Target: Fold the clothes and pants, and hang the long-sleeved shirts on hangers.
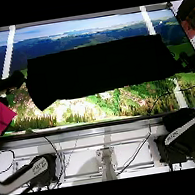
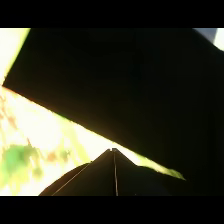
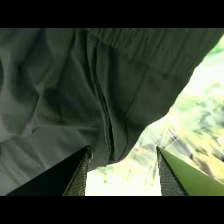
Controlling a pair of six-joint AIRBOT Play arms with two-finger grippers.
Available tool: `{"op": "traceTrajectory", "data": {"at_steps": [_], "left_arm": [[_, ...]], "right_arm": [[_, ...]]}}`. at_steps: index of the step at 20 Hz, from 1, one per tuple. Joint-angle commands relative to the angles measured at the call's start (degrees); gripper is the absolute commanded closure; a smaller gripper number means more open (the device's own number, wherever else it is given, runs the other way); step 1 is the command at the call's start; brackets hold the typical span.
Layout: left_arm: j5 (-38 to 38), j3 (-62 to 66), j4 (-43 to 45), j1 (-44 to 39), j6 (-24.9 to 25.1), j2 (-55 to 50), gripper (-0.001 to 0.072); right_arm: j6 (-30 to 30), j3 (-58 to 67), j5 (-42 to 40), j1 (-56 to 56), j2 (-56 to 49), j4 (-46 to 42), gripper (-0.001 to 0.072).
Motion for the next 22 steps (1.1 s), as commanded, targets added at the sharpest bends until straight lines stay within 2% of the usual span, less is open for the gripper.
{"op": "traceTrajectory", "data": {"at_steps": [1,4,5,6,7,10,12,14,17,22], "left_arm": [[9.4,3.2,0.3,-0.9,0.4,-11.3,0.0703],[13.7,3.5,0.3,-1.5,0.4,-14.3,0.0676],[13.8,3.5,0.3,-1.5,0.4,-14.3,0.0533],[13.7,3.5,0.3,-1.5,0.4,-14.0,0.0220],[13.5,3.5,0.3,-1.4,0.4,-13.6,0.0127],[8.3,3.5,0.3,-0.8,0.4,-11.1,0.0147],[0.3,3.5,0.8,-0.2,0.4,-8.6,0.0478],[-4.6,3.5,1.4,0.0,0.4,-6.5,0.0488],[-10.6,3.4,1.4,1.1,0.4,-3.8,0.0488],[-28.5,1.5,4.0,6.6,0.3,-1.5,0.0487]], "right_arm": [[0.0,0.0,1.0,-2.1,-1.1,1.9,0.0237],[-0.1,0.0,1.9,-4.9,-1.1,2.8,0.0237],[-0.3,0.0,1.2,-5.6,-1.1,3.6,0.0237],[-0.3,0.0,0.2,-6.1,-1.1,4.2,0.0237],[-0.4,0.0,-1.0,-6.7,-1.2,4.7,0.0237],[-0.6,0.0,-2.5,-7.4,-2.4,6.6,0.0237],[-1.0,0.0,-3.1,-7.5,-3.7,6.9,0.0237],[-3.3,0.0,-4.5,-7.5,-5.0,10.0,0.0237],[-3.3,0.0,-7.3,-7.5,-6.6,12.4,0.0238],[-3.8,0.0,-9.6,-6.1,-9.1,12.3,0.0240]]}}
